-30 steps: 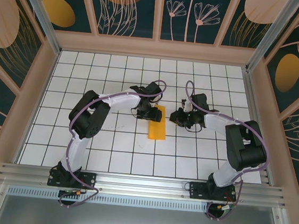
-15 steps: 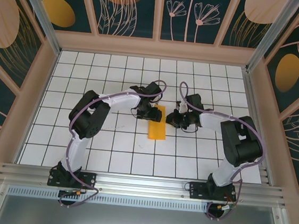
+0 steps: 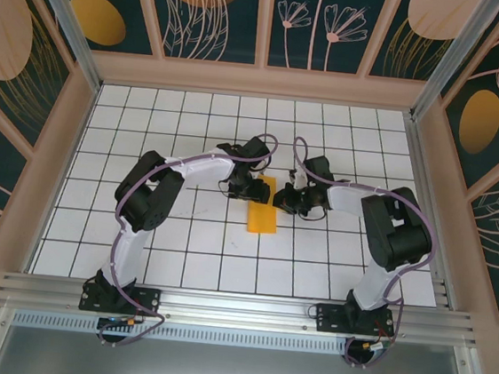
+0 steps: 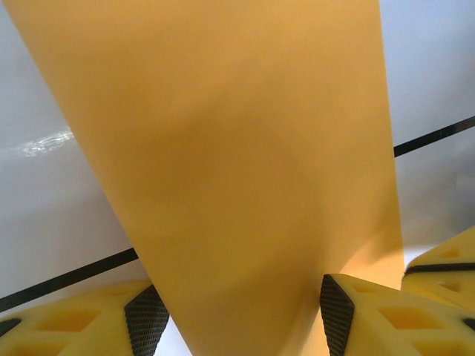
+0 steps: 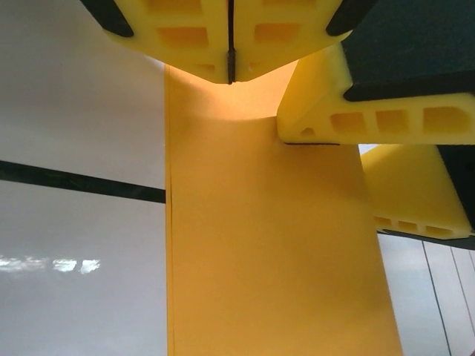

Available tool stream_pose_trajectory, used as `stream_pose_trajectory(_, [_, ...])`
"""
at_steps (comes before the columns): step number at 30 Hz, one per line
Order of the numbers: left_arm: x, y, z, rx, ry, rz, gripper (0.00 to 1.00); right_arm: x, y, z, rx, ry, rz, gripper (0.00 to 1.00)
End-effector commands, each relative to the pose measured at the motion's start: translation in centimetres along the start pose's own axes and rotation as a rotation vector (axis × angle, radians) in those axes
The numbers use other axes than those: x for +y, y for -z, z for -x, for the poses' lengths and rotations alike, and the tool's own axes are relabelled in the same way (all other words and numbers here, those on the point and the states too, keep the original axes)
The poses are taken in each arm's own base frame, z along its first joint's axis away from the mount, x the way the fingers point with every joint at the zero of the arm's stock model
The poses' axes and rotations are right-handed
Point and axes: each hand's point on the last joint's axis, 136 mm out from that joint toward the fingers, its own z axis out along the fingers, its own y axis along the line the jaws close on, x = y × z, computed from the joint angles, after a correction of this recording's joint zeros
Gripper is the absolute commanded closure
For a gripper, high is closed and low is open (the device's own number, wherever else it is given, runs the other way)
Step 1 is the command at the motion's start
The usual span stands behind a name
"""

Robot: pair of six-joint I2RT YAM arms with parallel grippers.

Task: Fold a paper plane with a square sheet of paper (fold left side to right side)
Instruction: Hold the square sheet of paper at the center of the table, then first fold the square sheet of paper in half at the center of the table.

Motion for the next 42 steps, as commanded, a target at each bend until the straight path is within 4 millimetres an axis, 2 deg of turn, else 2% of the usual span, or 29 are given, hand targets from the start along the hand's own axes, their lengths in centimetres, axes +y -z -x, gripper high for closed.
stream_pose_trajectory(1, [0.2, -6.4, -1.5, 0.047, -0.051, -0.040, 0.39, -0.3, -0.6, -0.2, 0.026, -0.005, -0.028, 0.91])
stream_pose_trajectory(9, [0.2, -6.0, -1.4, 0.036, -0.048, -0.037, 0.38, -2.8, -1.5, -1.5, 0.077, -0.045, -0.124, 0.92])
stream_pose_trajectory(12, [0.1, -5.0, -0.8, 0.006, -0.055, -0.028, 0.37, -3.7, -1.7, -1.9, 0.092, -0.055, -0.156, 0.92])
stream_pose_trajectory(16, [0.1, -2.1, 0.8, -0.052, -0.063, -0.017, 0.33, -4.3, -1.9, -2.2, 0.100, -0.059, -0.173, 0.92])
stream_pose_trajectory(22, [1.1, 4.9, 3.8, -0.194, -0.008, -0.084, 0.29, -4.4, -1.9, -2.2, 0.101, -0.058, -0.182, 0.92])
stream_pose_trajectory(26, [-0.4, 7.7, 4.3, -0.240, -0.029, -0.178, 0.31, -4.2, -1.8, -1.9, 0.097, -0.054, -0.178, 0.92])
stream_pose_trajectory(30, [-3.6, 7.7, 3.4, -0.209, -0.046, -0.380, 0.39, -4.2, -1.8, -1.9, 0.098, -0.053, -0.179, 0.92])
stream_pose_trajectory(34, [-4.8, 6.1, 2.5, -0.167, -0.053, -0.434, 0.41, -4.2, -1.8, -1.9, 0.095, -0.055, -0.180, 0.92])
stream_pose_trajectory(38, [-4.5, 3.8, 1.8, -0.119, -0.034, -0.434, 0.42, -4.1, -1.7, -1.8, 0.095, -0.054, -0.180, 0.92])
stream_pose_trajectory(42, [-2.8, 1.7, 1.2, -0.097, -0.009, -0.359, 0.42, -4.1, -1.7, -1.7, 0.094, -0.052, -0.181, 0.93])
